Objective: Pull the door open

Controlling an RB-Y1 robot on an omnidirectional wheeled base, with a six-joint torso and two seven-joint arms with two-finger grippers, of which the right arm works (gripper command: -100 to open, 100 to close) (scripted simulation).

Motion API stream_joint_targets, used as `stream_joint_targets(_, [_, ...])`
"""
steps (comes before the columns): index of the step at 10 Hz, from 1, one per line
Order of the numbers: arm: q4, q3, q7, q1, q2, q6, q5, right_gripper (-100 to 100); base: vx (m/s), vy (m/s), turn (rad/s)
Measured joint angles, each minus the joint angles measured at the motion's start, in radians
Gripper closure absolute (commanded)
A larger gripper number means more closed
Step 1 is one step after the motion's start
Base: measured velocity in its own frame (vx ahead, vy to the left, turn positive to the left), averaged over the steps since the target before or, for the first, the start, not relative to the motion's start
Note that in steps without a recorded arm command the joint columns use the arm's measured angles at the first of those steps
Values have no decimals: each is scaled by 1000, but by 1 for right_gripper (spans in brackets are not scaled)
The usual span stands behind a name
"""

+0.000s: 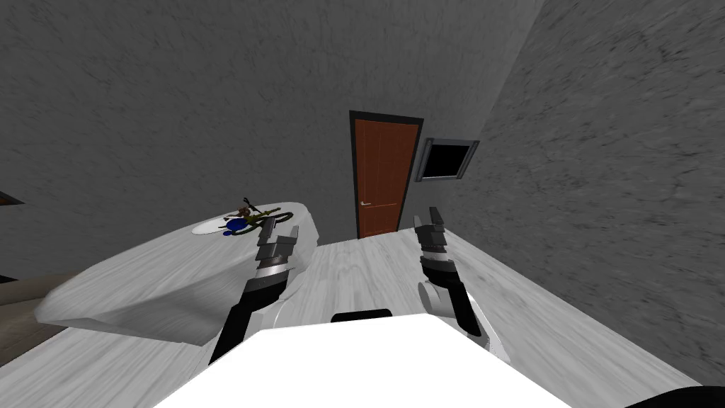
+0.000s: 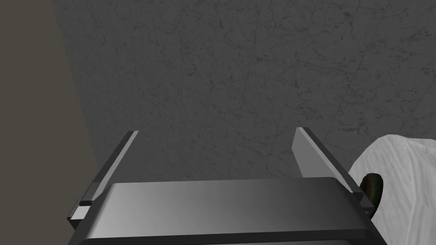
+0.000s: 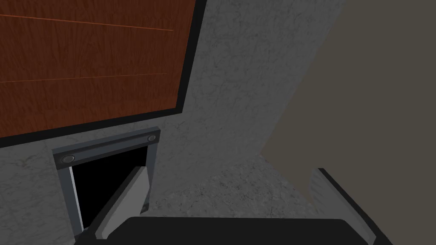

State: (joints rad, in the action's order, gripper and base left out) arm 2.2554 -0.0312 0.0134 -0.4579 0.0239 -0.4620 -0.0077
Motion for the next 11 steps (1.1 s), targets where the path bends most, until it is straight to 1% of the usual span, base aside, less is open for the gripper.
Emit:
stream_joint_targets(1, [-16, 2, -1, 1, 3, -9, 0, -100, 110, -44, 25])
stream_joint_targets(4, [-72, -1, -4, 24, 14, -15, -3, -100, 125, -59, 31])
stream_joint_targets(5, [-100, -4, -5, 37, 17, -21, -4, -100, 116, -26, 25])
stream_joint_targets(7, [-138, -4, -4, 60, 20, -22, -3, -100, 93, -21, 24])
stream_joint_targets(9, [-169, 0, -4, 65, 22, -32, -2, -100, 83, -9, 29])
stream_joint_targets(10, [-198, -6, -8, 76, 30, -39, -6, -100, 84, -12, 34])
stream_joint_targets(11, [-223, -5, -9, 83, 31, -48, -6, -100, 95, -23, 29])
